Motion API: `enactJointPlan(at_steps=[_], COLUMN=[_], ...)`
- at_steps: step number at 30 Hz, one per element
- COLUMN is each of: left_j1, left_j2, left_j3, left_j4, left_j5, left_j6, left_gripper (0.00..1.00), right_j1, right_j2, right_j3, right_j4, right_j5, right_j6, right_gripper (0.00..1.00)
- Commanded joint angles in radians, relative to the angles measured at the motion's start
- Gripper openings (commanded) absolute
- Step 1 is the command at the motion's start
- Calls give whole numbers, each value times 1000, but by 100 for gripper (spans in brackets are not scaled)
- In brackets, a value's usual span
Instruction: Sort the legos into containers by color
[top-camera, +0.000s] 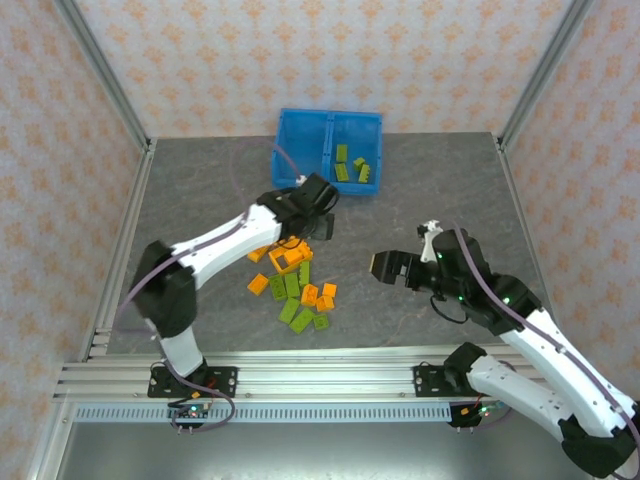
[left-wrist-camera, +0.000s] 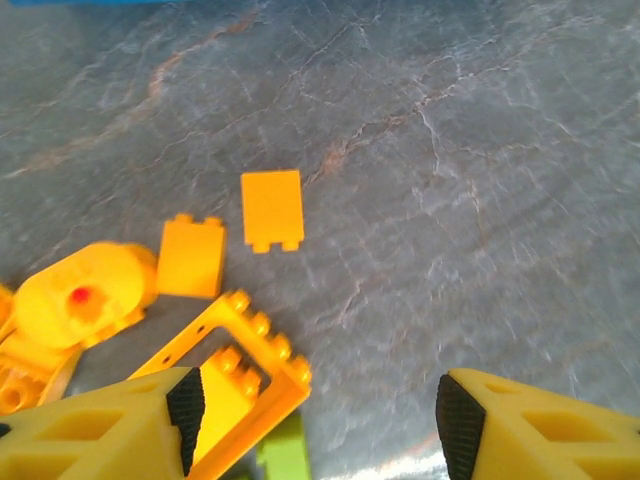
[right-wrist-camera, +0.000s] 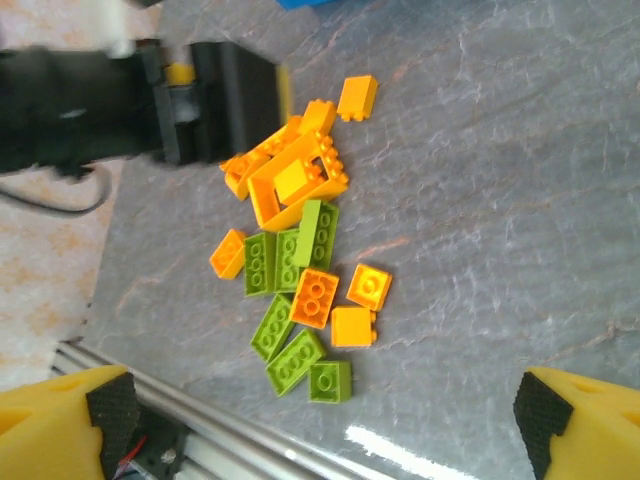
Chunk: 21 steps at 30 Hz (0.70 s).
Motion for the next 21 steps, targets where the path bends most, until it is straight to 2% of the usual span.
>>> enactJointPlan(at_steps=[1, 4, 8, 12, 17, 21], left_j1=[14, 49, 97, 111, 114, 113], left_j2=[93, 219, 320, 376, 432, 449], left_j3=[138, 228, 294, 310, 305, 275], left_j4=[-92, -104, -97, -90, -101, -76], left_j5=[-69, -56, 17, 78, 91, 101], left_j6=[-5, 12, 34, 51, 48, 43], left_gripper=[63, 61, 61, 61, 63, 58], right_j1=[7, 7, 6, 7, 6, 7], right_j2=[-11, 9, 45, 74, 126, 161], right_j3=[67, 134, 193, 203, 223, 265], right_j4=[-114, -144, -166, -163, -148, -154], right_j5=[-17, 16, 57, 93, 91, 74], right_j6=[67, 74, 79, 93, 98, 93], right_gripper=[100, 99, 99, 99, 99, 99])
